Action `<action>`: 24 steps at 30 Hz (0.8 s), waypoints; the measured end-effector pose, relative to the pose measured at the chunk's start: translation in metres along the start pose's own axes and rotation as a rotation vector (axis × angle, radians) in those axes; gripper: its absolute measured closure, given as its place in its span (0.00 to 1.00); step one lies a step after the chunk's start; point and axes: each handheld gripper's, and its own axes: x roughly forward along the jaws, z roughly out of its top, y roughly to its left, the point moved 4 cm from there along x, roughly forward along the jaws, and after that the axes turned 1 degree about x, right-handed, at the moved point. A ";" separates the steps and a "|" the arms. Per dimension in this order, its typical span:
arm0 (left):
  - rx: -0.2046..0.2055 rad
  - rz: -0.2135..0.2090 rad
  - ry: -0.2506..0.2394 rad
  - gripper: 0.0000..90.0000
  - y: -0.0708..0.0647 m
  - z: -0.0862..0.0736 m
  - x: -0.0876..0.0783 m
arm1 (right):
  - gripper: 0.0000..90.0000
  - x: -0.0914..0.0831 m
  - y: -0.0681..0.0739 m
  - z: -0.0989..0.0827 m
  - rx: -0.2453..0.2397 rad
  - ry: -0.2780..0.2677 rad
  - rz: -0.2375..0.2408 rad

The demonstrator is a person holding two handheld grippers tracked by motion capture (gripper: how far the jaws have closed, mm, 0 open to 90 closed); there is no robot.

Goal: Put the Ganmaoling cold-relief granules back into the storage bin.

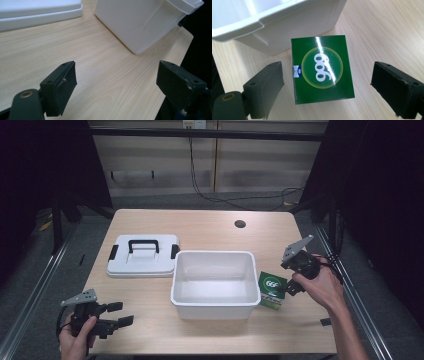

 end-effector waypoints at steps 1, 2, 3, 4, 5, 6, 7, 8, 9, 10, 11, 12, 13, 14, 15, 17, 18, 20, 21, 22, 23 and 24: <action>0.000 0.001 0.000 0.18 0.000 0.000 0.000 | 0.10 0.001 0.001 0.001 0.002 0.015 0.008; 0.000 0.001 0.000 0.18 0.000 0.000 0.000 | 0.10 0.003 0.001 0.001 -0.008 0.032 0.012; 0.001 0.001 0.000 0.18 0.000 0.000 0.000 | 0.10 0.005 0.001 0.002 -0.015 0.043 0.010; 0.001 0.001 0.002 0.18 0.000 0.000 0.000 | 0.10 0.007 0.001 0.002 -0.021 0.060 0.021; 0.001 0.000 0.002 0.18 0.000 0.000 0.000 | 0.10 0.009 0.001 0.003 -0.019 0.082 0.022; 0.001 0.000 0.002 0.18 0.000 0.000 0.000 | 0.10 0.012 0.001 0.003 -0.023 0.101 0.026; 0.001 0.001 0.001 0.18 0.000 0.000 0.000 | 0.10 0.012 0.001 0.003 -0.023 0.101 0.026; 0.000 0.001 0.002 0.18 0.000 0.000 0.000 | 0.10 0.016 0.000 0.003 -0.025 0.135 0.042; 0.001 0.000 0.001 0.18 0.000 0.000 0.000 | 0.10 0.018 0.000 0.004 -0.032 0.150 0.055; 0.000 0.000 0.001 0.18 0.000 0.000 0.000 | 0.10 0.019 0.000 0.004 -0.033 0.154 0.058; -0.001 -0.001 0.003 0.18 0.000 0.000 0.000 | 0.10 0.021 -0.001 0.005 -0.034 0.166 0.056; -0.001 -0.001 0.002 0.18 0.000 0.000 0.000 | 0.10 0.022 -0.002 0.006 -0.043 0.173 0.055; 0.000 -0.001 0.002 0.18 0.000 0.000 0.000 | 0.10 0.023 -0.002 0.007 -0.050 0.182 0.056; 0.000 -0.001 0.002 0.18 0.000 0.000 0.000 | 0.10 0.024 -0.003 0.007 -0.050 0.194 0.053; -0.001 -0.001 0.002 0.18 0.000 0.000 0.000 | 0.10 0.025 -0.003 0.008 -0.055 0.201 0.052; -0.001 -0.002 0.003 0.18 0.000 0.000 0.000 | 0.10 0.028 -0.002 0.009 -0.065 0.219 0.060; -0.003 -0.001 0.002 0.18 0.000 0.000 0.000 | 0.10 0.029 -0.003 0.010 -0.065 0.220 0.054; -0.002 -0.003 0.003 0.18 0.000 0.000 0.000 | 0.10 0.032 -0.002 0.011 -0.066 0.231 0.064; -0.002 -0.004 0.002 0.18 0.000 0.000 0.000 | 0.10 0.034 -0.003 0.011 -0.067 0.238 0.056; -0.001 -0.003 0.001 0.18 0.000 0.000 0.000 | 0.10 0.035 -0.003 0.011 -0.070 0.248 0.061; -0.001 -0.003 0.000 0.18 0.000 0.000 0.000 | 0.10 0.037 -0.003 0.010 -0.069 0.251 0.062; -0.001 -0.003 0.000 0.18 0.000 0.000 0.000 | 0.10 0.037 -0.003 0.010 -0.069 0.251 0.062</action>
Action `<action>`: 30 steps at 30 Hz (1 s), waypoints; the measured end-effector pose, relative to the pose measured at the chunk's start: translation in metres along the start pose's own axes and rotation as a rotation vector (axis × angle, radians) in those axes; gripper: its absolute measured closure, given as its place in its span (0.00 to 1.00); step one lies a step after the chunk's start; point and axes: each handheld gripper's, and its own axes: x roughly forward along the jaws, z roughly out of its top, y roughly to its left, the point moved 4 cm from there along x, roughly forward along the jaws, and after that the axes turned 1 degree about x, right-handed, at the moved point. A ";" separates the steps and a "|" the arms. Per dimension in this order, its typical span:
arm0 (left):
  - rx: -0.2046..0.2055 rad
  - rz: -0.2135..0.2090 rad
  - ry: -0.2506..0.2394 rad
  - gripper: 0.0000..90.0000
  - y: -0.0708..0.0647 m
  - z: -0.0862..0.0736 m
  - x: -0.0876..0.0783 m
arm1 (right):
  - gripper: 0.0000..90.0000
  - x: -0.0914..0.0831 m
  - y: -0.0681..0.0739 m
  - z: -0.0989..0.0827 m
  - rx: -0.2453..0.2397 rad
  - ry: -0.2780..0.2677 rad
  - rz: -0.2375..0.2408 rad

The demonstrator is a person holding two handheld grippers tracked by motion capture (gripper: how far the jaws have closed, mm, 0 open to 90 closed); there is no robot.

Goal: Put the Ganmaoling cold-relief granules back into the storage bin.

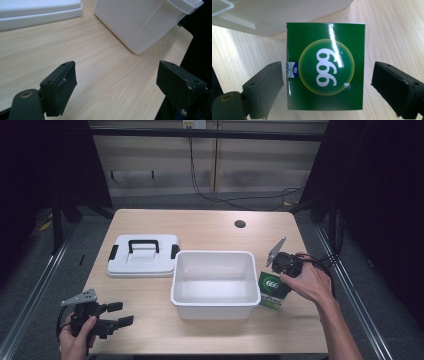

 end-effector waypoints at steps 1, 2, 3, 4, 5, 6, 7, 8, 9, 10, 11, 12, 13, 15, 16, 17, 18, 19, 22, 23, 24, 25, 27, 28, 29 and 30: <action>0.000 0.000 0.000 0.18 0.000 0.000 0.000 | 0.10 0.001 0.000 0.000 -0.003 0.005 0.001; 0.000 -0.001 0.001 0.18 0.000 0.000 0.000 | 0.10 0.002 0.000 0.001 0.000 0.009 0.008; -0.001 -0.002 0.001 0.18 0.000 0.000 0.000 | 0.10 0.004 0.000 0.002 -0.004 0.012 0.011; -0.002 0.000 0.002 0.18 0.000 0.000 0.000 | 0.10 0.005 -0.001 0.002 -0.004 0.023 0.016; -0.002 0.000 0.002 0.18 0.000 0.000 0.000 | 0.11 0.006 -0.001 0.002 -0.011 0.033 0.019; -0.002 0.000 0.001 0.18 0.000 0.000 0.000 | 0.11 0.007 -0.001 0.003 -0.007 0.043 0.023; 0.000 -0.001 0.002 0.18 0.000 0.000 0.000 | 0.11 0.009 -0.001 0.003 -0.008 0.054 0.022; 0.000 0.001 0.000 0.18 0.000 0.000 0.000 | 0.12 0.010 -0.001 0.003 -0.007 0.070 0.028; 0.001 0.000 -0.001 0.18 0.000 0.000 0.000 | 0.13 0.012 -0.001 0.002 -0.014 0.087 0.032; 0.000 0.002 -0.003 0.18 0.000 0.000 -0.001 | 0.13 0.013 -0.001 0.002 -0.012 0.101 0.028; -0.001 0.003 -0.003 0.18 0.000 0.000 -0.001 | 0.14 0.014 -0.002 0.002 -0.009 0.106 0.029; -0.001 0.003 -0.003 0.18 0.000 0.000 -0.001 | 0.14 0.015 -0.002 0.002 -0.010 0.106 0.034; 0.001 0.001 0.000 0.18 0.000 0.000 0.000 | 0.14 0.016 -0.002 0.003 -0.011 0.107 0.033; 0.003 0.001 0.000 0.18 0.000 0.000 0.000 | 0.14 0.018 -0.003 0.004 -0.011 0.115 0.039; 0.003 0.001 0.000 0.18 0.000 0.000 0.000 | 0.14 0.019 -0.004 0.004 -0.012 0.117 0.043; 0.003 0.003 -0.002 0.18 0.000 0.000 -0.001 | 0.14 0.019 -0.004 0.004 -0.005 0.123 0.046; 0.003 0.003 -0.002 0.18 0.000 0.000 -0.001 | 0.14 0.019 -0.004 0.005 0.002 0.127 0.052; 0.002 0.002 -0.001 0.18 0.000 0.000 -0.001 | 0.14 0.020 -0.004 0.005 0.006 0.128 0.054; 0.003 0.001 0.000 0.18 0.000 0.000 0.000 | 0.14 0.021 -0.005 0.006 0.010 0.131 0.058; 0.002 0.001 0.000 0.18 0.000 0.000 0.000 | 0.14 0.022 -0.005 0.006 0.015 0.136 0.061; 0.002 0.001 0.000 0.18 0.000 0.000 0.000 | 0.14 0.022 -0.005 0.006 0.016 0.131 0.058; 0.004 0.001 -0.001 0.18 0.000 0.000 0.000 | 0.14 0.023 -0.006 0.007 0.012 0.137 0.056; 0.005 0.001 -0.002 0.18 0.000 0.000 -0.001 | 0.14 0.024 -0.005 0.007 0.018 0.138 0.054; 0.005 0.002 -0.002 0.18 0.000 0.000 -0.001 | 0.14 0.024 -0.005 0.007 0.016 0.142 0.051; 0.005 0.002 -0.002 0.18 0.000 0.000 -0.001 | 0.14 0.024 -0.004 0.007 0.018 0.147 0.049; 0.004 0.002 -0.002 0.18 0.000 0.000 -0.001 | 0.15 0.024 -0.004 0.007 0.019 0.147 0.048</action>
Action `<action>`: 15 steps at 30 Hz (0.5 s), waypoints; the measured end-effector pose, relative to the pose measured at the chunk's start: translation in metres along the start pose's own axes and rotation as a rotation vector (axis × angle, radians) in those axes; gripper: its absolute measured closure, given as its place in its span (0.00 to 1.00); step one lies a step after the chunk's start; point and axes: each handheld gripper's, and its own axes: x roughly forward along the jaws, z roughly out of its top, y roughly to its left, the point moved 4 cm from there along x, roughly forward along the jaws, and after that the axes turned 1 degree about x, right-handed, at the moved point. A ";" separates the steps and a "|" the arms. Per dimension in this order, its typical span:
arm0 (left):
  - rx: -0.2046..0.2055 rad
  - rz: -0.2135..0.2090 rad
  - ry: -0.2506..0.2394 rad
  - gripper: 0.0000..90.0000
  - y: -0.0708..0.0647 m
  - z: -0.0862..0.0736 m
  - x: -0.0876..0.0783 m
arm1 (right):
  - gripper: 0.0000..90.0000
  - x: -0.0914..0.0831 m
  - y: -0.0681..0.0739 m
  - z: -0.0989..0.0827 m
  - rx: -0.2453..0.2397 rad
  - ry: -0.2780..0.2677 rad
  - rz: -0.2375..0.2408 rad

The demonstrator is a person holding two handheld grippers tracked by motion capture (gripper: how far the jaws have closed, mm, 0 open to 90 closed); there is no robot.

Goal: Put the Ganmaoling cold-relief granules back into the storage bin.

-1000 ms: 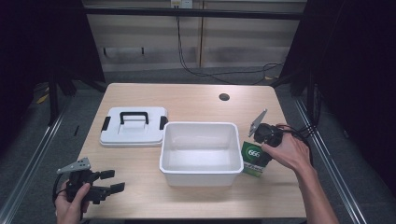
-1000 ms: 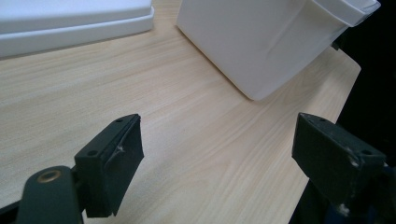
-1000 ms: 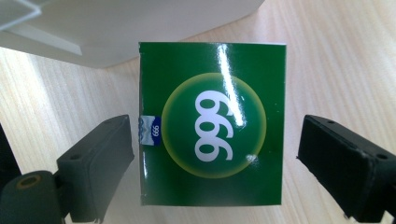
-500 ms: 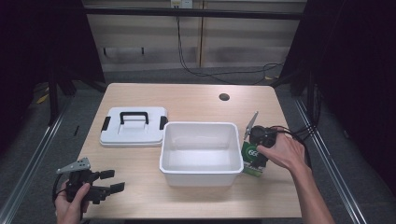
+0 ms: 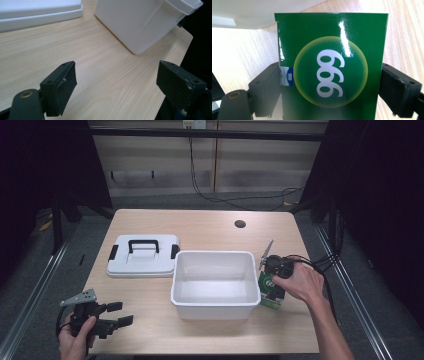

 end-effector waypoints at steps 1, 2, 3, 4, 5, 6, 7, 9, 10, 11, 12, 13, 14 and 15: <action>0.000 -0.001 0.000 0.18 0.000 0.000 0.000 | 0.16 0.000 0.000 0.000 -0.009 -0.004 -0.002; 0.000 -0.001 0.000 0.18 0.000 0.000 0.000 | 0.16 0.000 0.000 0.000 -0.009 -0.004 -0.002; 0.000 -0.001 0.001 0.18 0.000 0.000 0.000 | 0.17 -0.001 0.000 -0.001 -0.009 -0.003 -0.001; 0.000 -0.001 0.001 0.18 0.000 0.000 0.000 | 0.17 -0.001 0.000 -0.001 -0.009 -0.003 -0.001; 0.000 0.000 0.000 0.18 0.000 0.000 0.000 | 0.17 -0.001 0.001 -0.001 -0.001 -0.001 0.000; 0.000 0.000 0.000 0.18 0.000 0.000 0.000 | 0.17 -0.001 0.002 -0.001 -0.012 -0.004 0.001; 0.000 0.000 0.000 0.18 0.000 0.000 0.000 | 0.17 -0.001 0.002 -0.001 -0.012 -0.004 0.001; 0.000 -0.001 0.001 0.18 0.000 0.000 0.000 | 0.18 -0.002 0.001 -0.001 -0.030 -0.001 0.000; 0.000 -0.001 0.001 0.18 0.000 0.000 0.000 | 0.18 -0.002 0.001 -0.002 -0.028 -0.002 0.001; 0.000 -0.001 0.001 0.18 0.000 0.000 0.000 | 0.18 -0.002 0.001 -0.002 -0.031 0.000 0.004; 0.000 -0.001 0.000 0.18 0.000 0.000 0.000 | 0.18 -0.002 0.002 -0.002 -0.024 0.002 0.007; 0.000 -0.001 0.000 0.18 0.000 0.000 0.000 | 0.18 -0.002 0.002 -0.002 -0.024 0.002 0.007; 0.000 -0.001 0.000 0.18 0.000 0.000 0.000 | 0.18 -0.004 0.002 -0.003 -0.025 0.003 0.009; 0.000 -0.001 0.001 0.18 0.000 0.000 0.000 | 0.18 -0.005 0.002 -0.004 -0.029 0.004 0.008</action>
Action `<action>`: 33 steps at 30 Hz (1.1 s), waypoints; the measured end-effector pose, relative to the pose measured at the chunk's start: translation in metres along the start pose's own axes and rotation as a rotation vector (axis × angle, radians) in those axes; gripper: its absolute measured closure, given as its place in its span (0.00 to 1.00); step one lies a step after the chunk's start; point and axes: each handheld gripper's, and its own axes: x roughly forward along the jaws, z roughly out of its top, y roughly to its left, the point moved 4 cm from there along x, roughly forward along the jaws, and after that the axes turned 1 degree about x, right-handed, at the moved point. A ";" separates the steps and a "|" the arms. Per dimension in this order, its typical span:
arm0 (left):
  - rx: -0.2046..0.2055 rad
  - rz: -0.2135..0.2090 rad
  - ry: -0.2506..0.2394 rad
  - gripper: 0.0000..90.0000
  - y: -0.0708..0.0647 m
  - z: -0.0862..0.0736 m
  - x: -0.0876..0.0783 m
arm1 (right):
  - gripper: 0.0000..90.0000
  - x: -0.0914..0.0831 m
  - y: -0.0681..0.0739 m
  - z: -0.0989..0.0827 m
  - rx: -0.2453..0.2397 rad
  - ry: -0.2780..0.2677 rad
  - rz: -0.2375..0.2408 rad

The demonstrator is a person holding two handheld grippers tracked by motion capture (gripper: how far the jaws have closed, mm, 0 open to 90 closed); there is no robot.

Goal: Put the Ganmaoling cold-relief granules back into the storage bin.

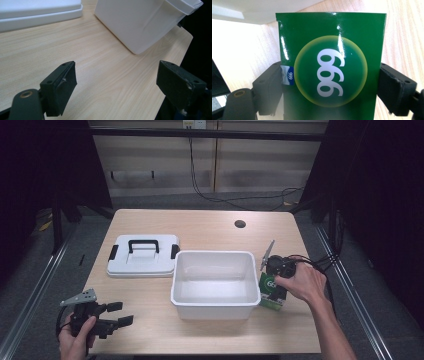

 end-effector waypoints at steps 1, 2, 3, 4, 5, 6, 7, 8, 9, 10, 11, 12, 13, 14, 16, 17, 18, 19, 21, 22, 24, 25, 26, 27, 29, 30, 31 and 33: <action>0.000 0.000 0.000 0.18 0.000 0.000 0.000 | 0.18 -0.002 0.001 -0.001 0.005 -0.002 0.000; 0.000 -0.001 0.000 0.18 0.000 0.000 0.000 | 0.18 -0.004 0.001 -0.001 0.011 -0.004 -0.001; 0.000 -0.001 0.000 0.18 0.000 0.000 0.000 | 0.18 -0.006 0.000 -0.002 0.004 -0.013 -0.005; 0.000 -0.001 -0.001 0.18 0.000 0.000 0.000 | 0.18 -0.008 0.000 -0.002 0.006 -0.014 -0.006; 0.000 -0.001 0.000 0.18 0.000 0.000 0.000 | 0.18 -0.010 0.001 -0.003 0.017 -0.014 -0.005; 0.001 0.000 -0.001 0.18 0.000 0.000 0.000 | 0.18 -0.012 0.001 -0.003 0.016 -0.018 -0.002; 0.001 -0.001 -0.001 0.18 0.000 0.000 0.000 | 0.18 -0.014 0.002 -0.004 0.017 -0.016 -0.006; 0.001 -0.001 -0.001 0.18 0.000 0.000 0.000 | 0.18 -0.014 0.002 -0.004 0.017 -0.016 -0.006; 0.000 0.000 0.000 0.18 0.000 0.000 0.000 | 0.18 -0.016 0.002 -0.006 0.018 -0.013 -0.008; 0.000 -0.001 0.000 0.18 0.000 0.000 0.000 | 0.18 -0.017 0.002 -0.006 0.016 -0.012 -0.009; 0.000 -0.001 0.000 0.18 0.000 0.000 0.000 | 0.18 -0.018 0.002 -0.008 0.018 -0.009 -0.008; 0.000 -0.001 -0.001 0.18 0.000 0.000 0.000 | 0.18 -0.019 0.002 -0.008 0.022 -0.011 -0.010; 0.000 -0.001 0.000 0.18 0.000 0.000 0.000 | 0.18 -0.019 0.001 -0.009 0.013 -0.013 -0.010; 0.000 0.000 0.000 0.18 0.000 0.000 0.000 | 0.18 -0.020 0.002 -0.010 0.015 -0.012 -0.006; 0.000 -0.001 0.000 0.18 0.000 0.000 0.000 | 0.18 -0.020 0.002 -0.011 0.023 -0.010 -0.004; 0.000 0.000 0.000 0.18 0.000 0.000 0.000 | 0.18 -0.021 0.002 -0.011 0.021 -0.010 -0.003; 0.000 0.000 -0.001 0.18 0.000 0.000 0.000 | 0.18 -0.023 0.003 -0.013 0.022 -0.010 0.001; -0.001 0.001 -0.001 0.18 0.000 0.000 0.000 | 0.18 -0.024 0.003 -0.014 0.020 -0.011 -0.001; 0.000 0.000 0.000 0.18 0.000 0.000 0.000 | 0.18 -0.027 0.003 -0.015 0.024 -0.019 -0.001; 0.000 0.000 0.000 0.18 0.000 0.000 0.000 | 0.18 -0.029 0.003 -0.016 0.025 -0.030 0.001; 0.000 0.000 -0.001 0.18 0.000 0.000 0.000 | 0.18 -0.031 0.004 -0.018 0.029 -0.035 -0.001; -0.001 0.000 -0.001 0.18 0.000 0.000 0.000 | 0.18 -0.033 0.004 -0.019 0.031 -0.045 -0.004; -0.001 0.000 0.000 0.18 0.000 0.000 0.000 | 0.18 -0.035 0.005 -0.021 0.037 -0.048 -0.007; -0.003 -0.001 0.000 0.18 0.000 0.000 0.001 | 0.18 -0.038 0.005 -0.024 0.036 -0.063 -0.006; -0.003 0.000 0.001 0.18 0.000 0.000 0.000 | 0.18 -0.041 0.006 -0.027 0.041 -0.075 -0.003; -0.003 0.000 0.001 0.18 0.000 0.000 0.000 | 0.18 -0.041 0.006 -0.027 0.041 -0.075 -0.003; -0.004 0.001 0.001 0.18 0.000 0.000 0.001 | 0.18 -0.043 0.006 -0.029 0.043 -0.077 0.002; -0.002 0.001 0.002 0.18 -0.001 0.000 0.001 | 0.18 -0.049 0.006 -0.031 0.047 -0.079 -0.010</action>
